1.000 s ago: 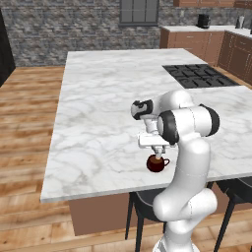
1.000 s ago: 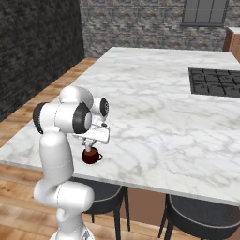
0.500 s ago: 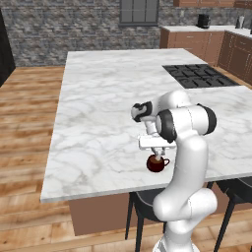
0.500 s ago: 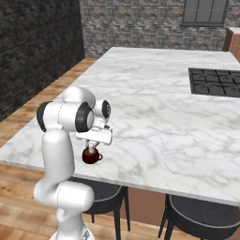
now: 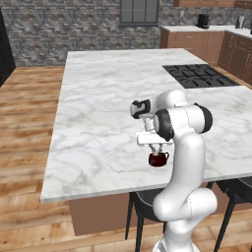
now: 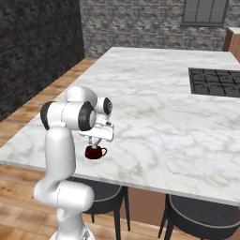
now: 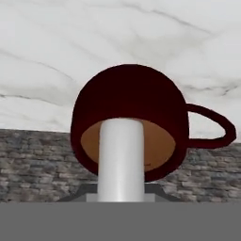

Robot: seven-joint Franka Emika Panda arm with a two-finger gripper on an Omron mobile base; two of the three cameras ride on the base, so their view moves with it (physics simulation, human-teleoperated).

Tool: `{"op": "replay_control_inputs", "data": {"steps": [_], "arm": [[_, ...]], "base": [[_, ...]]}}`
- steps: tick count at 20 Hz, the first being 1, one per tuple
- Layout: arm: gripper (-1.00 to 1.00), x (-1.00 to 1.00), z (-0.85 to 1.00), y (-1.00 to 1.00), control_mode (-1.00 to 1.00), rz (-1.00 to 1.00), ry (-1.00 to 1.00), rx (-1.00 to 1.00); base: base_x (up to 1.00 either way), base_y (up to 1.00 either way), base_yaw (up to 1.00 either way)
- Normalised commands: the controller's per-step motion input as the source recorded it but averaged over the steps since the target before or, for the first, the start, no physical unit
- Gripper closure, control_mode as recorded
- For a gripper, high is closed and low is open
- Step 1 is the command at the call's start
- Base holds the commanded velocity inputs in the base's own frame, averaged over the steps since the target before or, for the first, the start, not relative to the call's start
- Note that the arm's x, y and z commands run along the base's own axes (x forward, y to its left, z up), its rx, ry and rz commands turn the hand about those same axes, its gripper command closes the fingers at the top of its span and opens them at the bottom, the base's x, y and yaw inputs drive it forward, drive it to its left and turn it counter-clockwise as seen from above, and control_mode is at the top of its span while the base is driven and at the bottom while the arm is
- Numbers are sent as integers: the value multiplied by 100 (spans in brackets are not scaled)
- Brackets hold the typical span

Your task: Pick up the marshmallow and place it in the cup of hot chocolate on the dining counter.

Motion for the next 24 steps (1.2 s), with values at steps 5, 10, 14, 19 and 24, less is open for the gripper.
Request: {"op": "replay_control_inputs", "data": {"steps": [5,10,14,19,24], "arm": [[100,9,-24,0,-100,0,-13,0],[100,-7,-19,-5,-100,0,-14,0],[-100,-24,-5,0,-100,0,-13,0],[-100,-24,0,0,-100,0,-11,0],[-100,-22,6,0,-100,0,-12,0]], "base": [[0,0,0],[0,0,0],[0,0,0],[0,0,0],[0,0,0]]}}
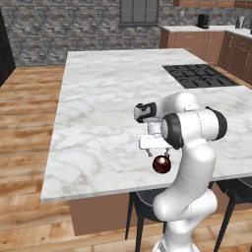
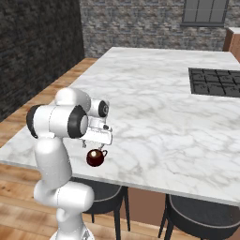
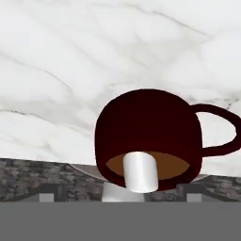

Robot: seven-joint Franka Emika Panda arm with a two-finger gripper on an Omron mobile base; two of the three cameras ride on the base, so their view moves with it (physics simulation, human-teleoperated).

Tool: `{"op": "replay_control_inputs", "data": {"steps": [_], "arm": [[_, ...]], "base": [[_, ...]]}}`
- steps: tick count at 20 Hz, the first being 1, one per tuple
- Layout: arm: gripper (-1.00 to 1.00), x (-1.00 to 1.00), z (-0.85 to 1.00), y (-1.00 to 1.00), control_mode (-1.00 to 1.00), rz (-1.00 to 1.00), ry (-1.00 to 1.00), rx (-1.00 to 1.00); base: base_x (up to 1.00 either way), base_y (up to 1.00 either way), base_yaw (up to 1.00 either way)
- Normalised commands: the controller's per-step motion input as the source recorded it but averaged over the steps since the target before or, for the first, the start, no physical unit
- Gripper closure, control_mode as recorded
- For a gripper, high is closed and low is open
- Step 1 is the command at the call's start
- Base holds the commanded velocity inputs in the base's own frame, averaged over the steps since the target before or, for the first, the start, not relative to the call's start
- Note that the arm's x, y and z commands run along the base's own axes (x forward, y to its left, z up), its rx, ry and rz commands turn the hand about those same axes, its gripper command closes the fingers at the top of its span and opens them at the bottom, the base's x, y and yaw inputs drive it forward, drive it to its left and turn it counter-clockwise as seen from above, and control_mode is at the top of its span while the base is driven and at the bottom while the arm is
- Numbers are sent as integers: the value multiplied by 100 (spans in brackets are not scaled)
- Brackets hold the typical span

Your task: Pick up the marshmallow and place it in the cup of hot chocolate on the dining counter.

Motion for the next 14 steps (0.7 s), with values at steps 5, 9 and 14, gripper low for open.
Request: {"op": "replay_control_inputs", "data": {"steps": [5,9,14], "arm": [[-100,-2,4,0,-100,0,-11,0],[-100,0,6,0,-100,0,-19,0],[-100,-15,63,0,-100,-1,-23,4]], "base": [[0,0,0],[0,0,0],[0,0,0]]}}
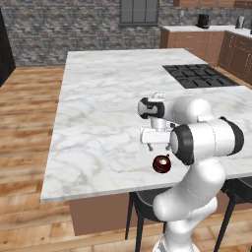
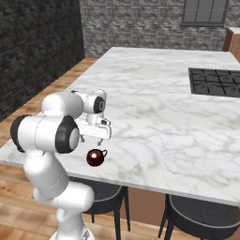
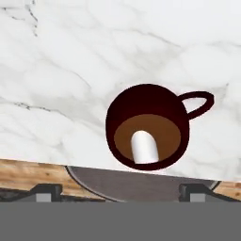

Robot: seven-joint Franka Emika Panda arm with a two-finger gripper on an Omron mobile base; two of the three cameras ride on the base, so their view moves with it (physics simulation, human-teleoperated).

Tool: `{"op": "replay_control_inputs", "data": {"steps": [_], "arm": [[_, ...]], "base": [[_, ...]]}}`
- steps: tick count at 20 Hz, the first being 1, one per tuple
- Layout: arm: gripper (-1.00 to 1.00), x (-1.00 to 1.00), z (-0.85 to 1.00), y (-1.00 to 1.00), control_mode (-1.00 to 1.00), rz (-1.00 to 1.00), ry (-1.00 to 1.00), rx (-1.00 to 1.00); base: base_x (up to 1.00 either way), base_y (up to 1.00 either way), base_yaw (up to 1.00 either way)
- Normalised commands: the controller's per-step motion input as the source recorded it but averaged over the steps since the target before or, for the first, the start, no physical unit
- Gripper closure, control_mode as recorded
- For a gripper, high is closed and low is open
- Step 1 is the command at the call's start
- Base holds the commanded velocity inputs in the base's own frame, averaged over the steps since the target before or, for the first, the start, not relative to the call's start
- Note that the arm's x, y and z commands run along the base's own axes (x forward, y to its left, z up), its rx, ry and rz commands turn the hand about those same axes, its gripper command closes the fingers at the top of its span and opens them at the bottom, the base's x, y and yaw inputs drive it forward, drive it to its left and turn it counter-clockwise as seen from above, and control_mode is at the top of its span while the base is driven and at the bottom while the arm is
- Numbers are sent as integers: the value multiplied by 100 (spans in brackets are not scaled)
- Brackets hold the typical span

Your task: Pick up the marshmallow and place it in the cup of hot chocolate on the dining counter.

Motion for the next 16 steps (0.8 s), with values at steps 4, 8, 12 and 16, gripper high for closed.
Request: {"op": "replay_control_inputs", "data": {"steps": [4,8,12,16], "arm": [[-100,-33,89,0,-100,-3,-17,7],[-100,-43,94,0,-100,-2,-18,8],[-100,-54,95,0,-100,0,-23,8],[-100,-67,91,0,-100,0,-29,5]], "base": [[0,0,0],[0,0,0],[0,0,0],[0,0,0]]}}
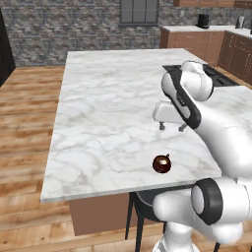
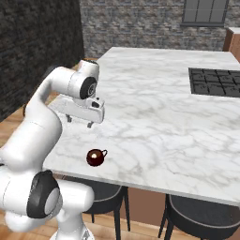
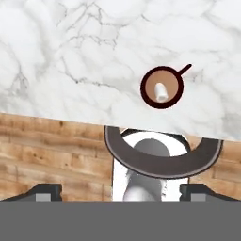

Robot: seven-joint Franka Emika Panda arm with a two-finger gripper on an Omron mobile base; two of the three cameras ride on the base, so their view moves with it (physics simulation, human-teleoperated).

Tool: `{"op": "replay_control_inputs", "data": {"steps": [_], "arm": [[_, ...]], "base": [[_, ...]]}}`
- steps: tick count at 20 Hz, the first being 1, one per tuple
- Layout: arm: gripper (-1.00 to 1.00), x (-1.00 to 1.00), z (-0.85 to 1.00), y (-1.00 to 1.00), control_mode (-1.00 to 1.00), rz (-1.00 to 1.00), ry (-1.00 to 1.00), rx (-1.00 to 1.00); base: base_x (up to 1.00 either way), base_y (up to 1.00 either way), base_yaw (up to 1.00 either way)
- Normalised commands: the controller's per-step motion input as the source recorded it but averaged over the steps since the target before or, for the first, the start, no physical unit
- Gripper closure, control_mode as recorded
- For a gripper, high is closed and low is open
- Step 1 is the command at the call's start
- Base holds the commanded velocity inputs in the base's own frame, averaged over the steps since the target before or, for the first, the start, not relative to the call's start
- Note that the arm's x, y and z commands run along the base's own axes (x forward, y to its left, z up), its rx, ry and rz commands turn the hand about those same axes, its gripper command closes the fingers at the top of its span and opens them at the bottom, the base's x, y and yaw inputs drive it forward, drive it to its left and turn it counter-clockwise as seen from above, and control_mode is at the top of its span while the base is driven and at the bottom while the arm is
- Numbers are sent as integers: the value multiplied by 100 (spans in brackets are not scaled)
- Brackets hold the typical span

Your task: Pick up the marshmallow and place it in the cup of hot chocolate on the dining counter.

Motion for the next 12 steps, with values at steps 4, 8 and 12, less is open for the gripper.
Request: {"op": "replay_control_inputs", "data": {"steps": [4,8,12], "arm": [[-100,-76,83,0,-100,0,-35,2],[-100,-81,76,0,-100,0,-41,0],[-100,-68,75,0,-100,0,-36,0]], "base": [[0,0,0],[0,0,0],[0,0,0]]}}
